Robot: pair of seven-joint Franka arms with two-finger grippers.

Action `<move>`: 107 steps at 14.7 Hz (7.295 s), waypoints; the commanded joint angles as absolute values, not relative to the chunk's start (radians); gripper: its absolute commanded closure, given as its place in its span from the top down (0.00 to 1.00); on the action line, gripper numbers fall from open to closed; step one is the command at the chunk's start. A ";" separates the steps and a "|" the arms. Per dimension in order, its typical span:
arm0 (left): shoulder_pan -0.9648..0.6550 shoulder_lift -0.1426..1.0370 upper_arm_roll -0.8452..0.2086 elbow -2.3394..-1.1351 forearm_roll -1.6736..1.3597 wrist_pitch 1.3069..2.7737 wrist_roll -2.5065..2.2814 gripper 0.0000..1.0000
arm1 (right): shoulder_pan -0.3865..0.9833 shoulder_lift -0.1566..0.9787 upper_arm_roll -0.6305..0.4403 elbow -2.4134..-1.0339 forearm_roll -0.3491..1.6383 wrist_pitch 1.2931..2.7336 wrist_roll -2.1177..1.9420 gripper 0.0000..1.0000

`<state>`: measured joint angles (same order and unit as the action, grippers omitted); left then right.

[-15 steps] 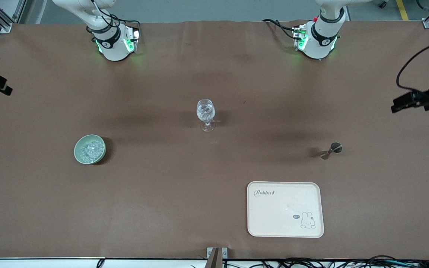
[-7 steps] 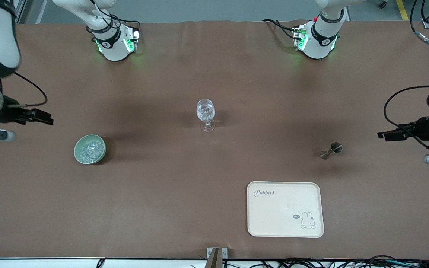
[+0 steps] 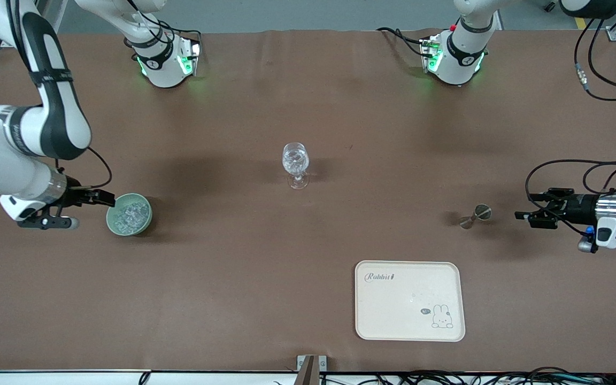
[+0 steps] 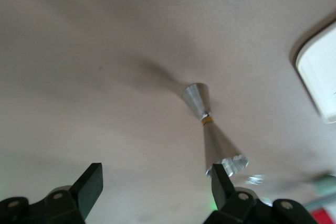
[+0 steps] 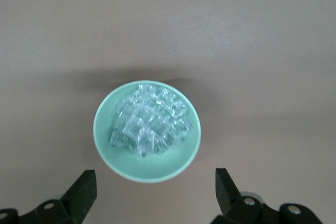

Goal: Pour wine and add ice with both arms
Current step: 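Reach the ice with the right gripper while the left gripper reaches the jigger, then grasp ice with the right gripper while the left gripper grasps the jigger, then lift the ice with the right gripper while the left gripper carries the jigger, then tilt the silver jigger over the wine glass with the left gripper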

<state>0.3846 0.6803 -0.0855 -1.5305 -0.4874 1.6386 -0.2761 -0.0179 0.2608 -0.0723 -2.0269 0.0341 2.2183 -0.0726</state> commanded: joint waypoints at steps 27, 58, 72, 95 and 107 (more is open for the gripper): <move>0.379 0.888 -0.107 -1.563 -0.891 1.655 -0.615 0.41 | 0.015 0.376 -0.067 -2.148 0.069 2.470 -0.090 0.52; 0.072 0.451 -0.362 -1.715 -0.879 1.801 -1.155 0.01 | -0.020 0.226 -0.083 -1.809 0.069 1.959 -0.054 0.00; -0.328 0.394 -0.360 -1.758 -0.520 2.118 -1.770 0.01 | -0.067 0.041 -0.100 -1.442 0.018 1.457 -0.031 0.00; -0.500 0.411 -0.360 -1.672 0.018 2.065 -2.255 0.00 | -0.066 0.043 -0.106 -1.442 0.028 1.451 -0.035 0.01; -0.560 0.417 -0.357 -1.663 0.181 2.051 -2.341 0.00 | -0.063 0.043 -0.106 -1.442 0.028 1.451 -0.035 0.01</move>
<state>-0.5389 0.4201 -0.3682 -1.6761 0.1564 2.0689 -2.3208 -0.0563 0.0347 -0.1121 -1.4614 0.0322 1.4648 -0.0430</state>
